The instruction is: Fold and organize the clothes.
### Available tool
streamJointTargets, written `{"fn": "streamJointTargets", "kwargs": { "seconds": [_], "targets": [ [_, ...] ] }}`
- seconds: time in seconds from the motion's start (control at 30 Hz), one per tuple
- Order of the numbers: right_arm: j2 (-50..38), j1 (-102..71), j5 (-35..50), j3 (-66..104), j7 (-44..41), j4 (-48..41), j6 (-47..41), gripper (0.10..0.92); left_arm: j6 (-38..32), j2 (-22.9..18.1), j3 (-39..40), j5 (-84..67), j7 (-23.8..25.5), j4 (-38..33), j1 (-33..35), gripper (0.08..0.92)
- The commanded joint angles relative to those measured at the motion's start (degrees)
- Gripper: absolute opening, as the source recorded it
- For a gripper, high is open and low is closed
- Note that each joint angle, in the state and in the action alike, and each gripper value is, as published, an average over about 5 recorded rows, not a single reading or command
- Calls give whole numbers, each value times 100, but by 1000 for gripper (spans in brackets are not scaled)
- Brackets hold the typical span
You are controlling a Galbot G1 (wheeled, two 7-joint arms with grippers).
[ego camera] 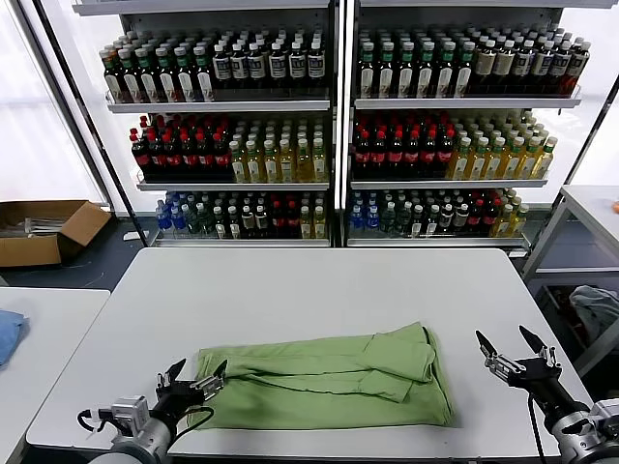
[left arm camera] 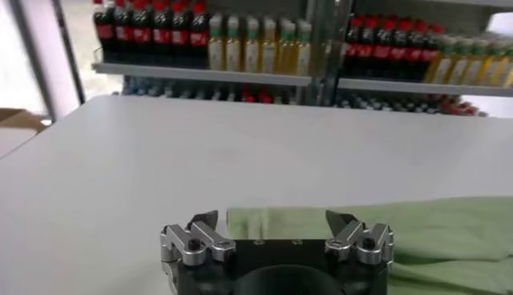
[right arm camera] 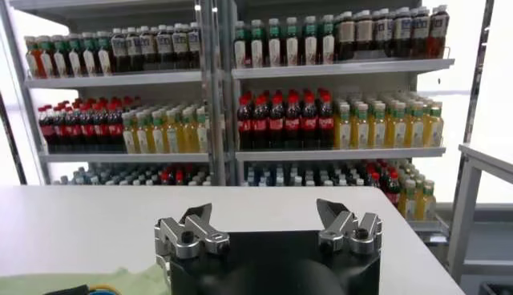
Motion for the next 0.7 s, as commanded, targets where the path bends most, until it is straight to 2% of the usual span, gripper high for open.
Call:
{"fn": "streamJointTargets", "kwargs": {
  "seconds": [0.03, 0.4, 0.53, 0.7],
  "targets": [
    [74, -106, 45, 125, -46, 12, 131, 823, -123, -496, 593, 345, -835, 388, -35, 823],
    [56, -47, 71, 108, -61, 35, 115, 823, -148, -586, 653, 570, -900, 452, 126, 800],
    [61, -30, 76, 89, -59, 43, 115, 823, -163, -625, 725, 639, -887, 403, 174, 716],
    [72, -30, 91, 84, -59, 45, 117, 823, -215, -653, 752, 721, -872, 460, 185, 570]
  ]
}}
